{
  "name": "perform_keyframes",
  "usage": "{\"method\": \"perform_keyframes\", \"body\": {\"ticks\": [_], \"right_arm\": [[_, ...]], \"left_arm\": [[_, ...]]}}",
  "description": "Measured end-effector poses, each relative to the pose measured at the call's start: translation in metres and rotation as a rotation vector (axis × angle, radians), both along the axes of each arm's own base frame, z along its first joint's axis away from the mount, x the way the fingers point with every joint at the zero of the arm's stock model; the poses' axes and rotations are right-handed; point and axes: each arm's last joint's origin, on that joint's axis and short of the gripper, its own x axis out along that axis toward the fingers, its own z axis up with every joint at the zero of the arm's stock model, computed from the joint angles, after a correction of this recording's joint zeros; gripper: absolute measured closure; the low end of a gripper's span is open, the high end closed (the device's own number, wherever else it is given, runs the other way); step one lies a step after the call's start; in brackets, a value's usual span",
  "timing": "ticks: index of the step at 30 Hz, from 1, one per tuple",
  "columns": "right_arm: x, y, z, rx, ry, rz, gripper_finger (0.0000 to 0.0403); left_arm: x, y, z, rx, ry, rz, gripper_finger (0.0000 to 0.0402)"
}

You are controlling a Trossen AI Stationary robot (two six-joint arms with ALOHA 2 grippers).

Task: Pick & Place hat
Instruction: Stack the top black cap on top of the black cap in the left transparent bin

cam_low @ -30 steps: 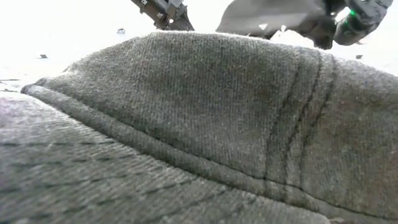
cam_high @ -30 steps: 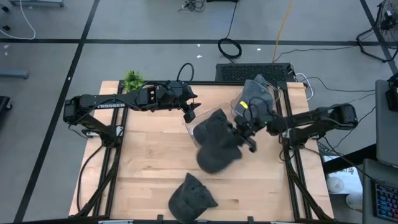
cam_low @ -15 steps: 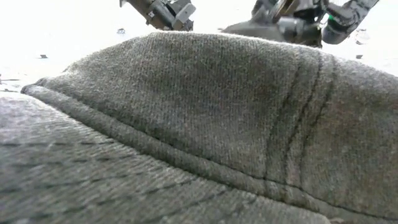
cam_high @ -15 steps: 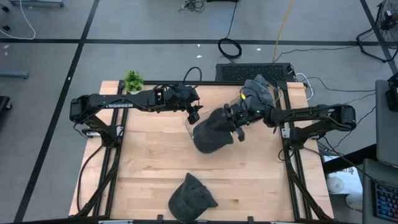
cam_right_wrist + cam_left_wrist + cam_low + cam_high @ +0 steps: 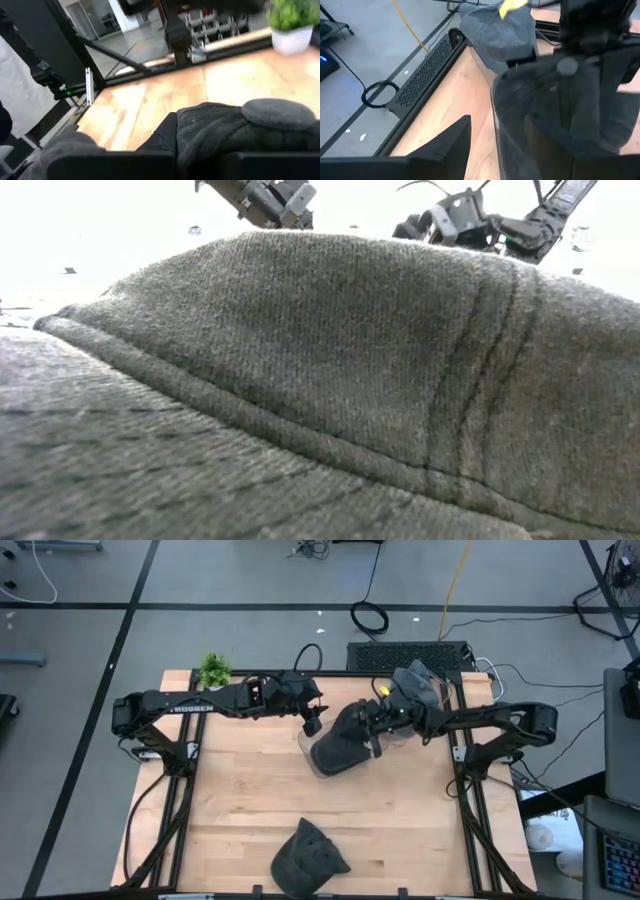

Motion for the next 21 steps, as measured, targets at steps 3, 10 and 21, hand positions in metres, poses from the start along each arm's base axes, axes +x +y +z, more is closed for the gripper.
{"method": "perform_keyframes", "body": {"ticks": [3,10,21], "right_arm": [[0.004,0.001,-0.010,0.014,0.026,0.033,0.0403],[0.010,0.004,-0.025,0.027,0.084,0.045,0.0403],[0.008,-0.001,-0.028,-0.063,0.123,-0.071,0.0362]], "left_arm": [[0.000,0.001,0.000,0.000,0.000,0.002,0.0204],[-0.001,0.003,0.000,-0.001,-0.006,0.012,0.0204],[-0.001,0.004,0.000,-0.007,-0.008,0.017,0.0204]]}}
